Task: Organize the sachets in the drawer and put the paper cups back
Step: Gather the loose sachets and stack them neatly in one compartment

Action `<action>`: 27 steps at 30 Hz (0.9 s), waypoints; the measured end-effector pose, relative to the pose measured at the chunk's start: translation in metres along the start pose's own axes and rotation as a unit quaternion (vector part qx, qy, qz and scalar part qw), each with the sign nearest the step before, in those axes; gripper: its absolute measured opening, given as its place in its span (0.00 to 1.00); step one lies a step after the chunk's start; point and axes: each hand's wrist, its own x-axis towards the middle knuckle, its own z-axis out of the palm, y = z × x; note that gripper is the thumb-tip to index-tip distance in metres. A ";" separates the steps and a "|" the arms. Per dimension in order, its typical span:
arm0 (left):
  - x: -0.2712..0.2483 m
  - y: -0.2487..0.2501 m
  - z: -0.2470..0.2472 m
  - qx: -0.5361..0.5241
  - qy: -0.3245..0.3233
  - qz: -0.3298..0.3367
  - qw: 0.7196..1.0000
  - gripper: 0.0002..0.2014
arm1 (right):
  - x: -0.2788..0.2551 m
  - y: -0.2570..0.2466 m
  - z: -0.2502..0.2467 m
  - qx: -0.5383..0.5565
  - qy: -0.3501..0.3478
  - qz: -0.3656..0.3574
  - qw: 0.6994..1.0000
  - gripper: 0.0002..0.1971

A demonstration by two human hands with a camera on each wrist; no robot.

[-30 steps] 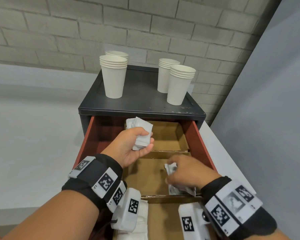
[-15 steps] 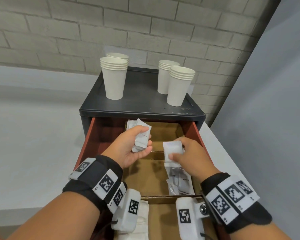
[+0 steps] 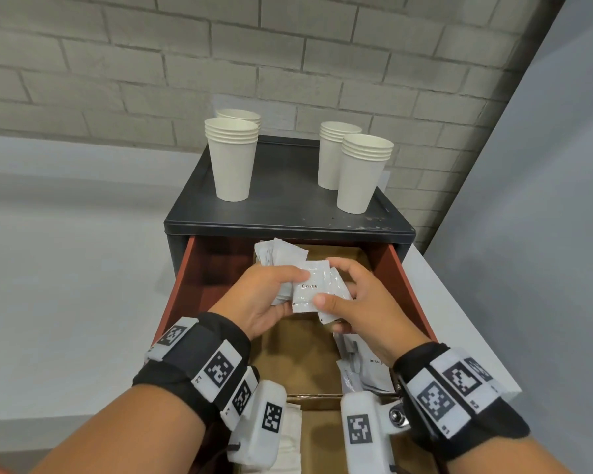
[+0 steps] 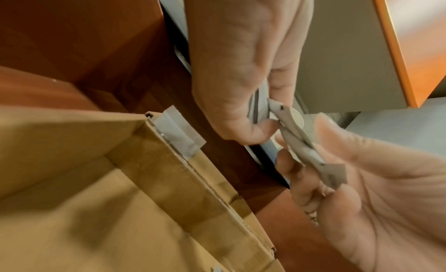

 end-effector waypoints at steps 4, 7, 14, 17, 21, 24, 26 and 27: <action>0.003 -0.002 0.000 -0.015 0.023 0.001 1.000 0.18 | 0.002 0.000 0.001 -0.009 0.019 -0.033 0.999 0.20; 0.002 -0.002 0.002 -0.051 0.045 -0.020 0.997 0.10 | 0.005 0.000 0.000 -0.036 0.069 -0.064 0.995 0.21; 0.003 -0.005 0.000 -0.018 -0.005 -0.019 1.000 0.13 | 0.012 -0.003 0.011 -0.137 0.115 -0.118 0.977 0.24; -0.001 -0.006 0.002 -0.002 -0.030 0.002 1.000 0.08 | 0.010 -0.008 0.020 -0.167 0.055 -0.114 0.978 0.18; -0.002 -0.003 0.002 -0.030 -0.005 0.013 0.999 0.07 | 0.008 -0.009 0.013 -0.107 0.016 -0.100 0.989 0.15; -0.002 -0.001 0.003 -0.067 0.039 0.000 0.997 0.09 | 0.008 -0.009 0.004 -0.061 0.008 -0.063 0.996 0.17; -0.001 -0.001 0.002 -0.070 0.061 -0.010 0.996 0.13 | 0.008 -0.008 0.001 -0.075 0.041 -0.058 0.995 0.15; 0.000 -0.001 0.002 -0.071 0.066 -0.012 0.995 0.15 | 0.009 -0.007 0.000 -0.082 0.073 -0.059 0.992 0.14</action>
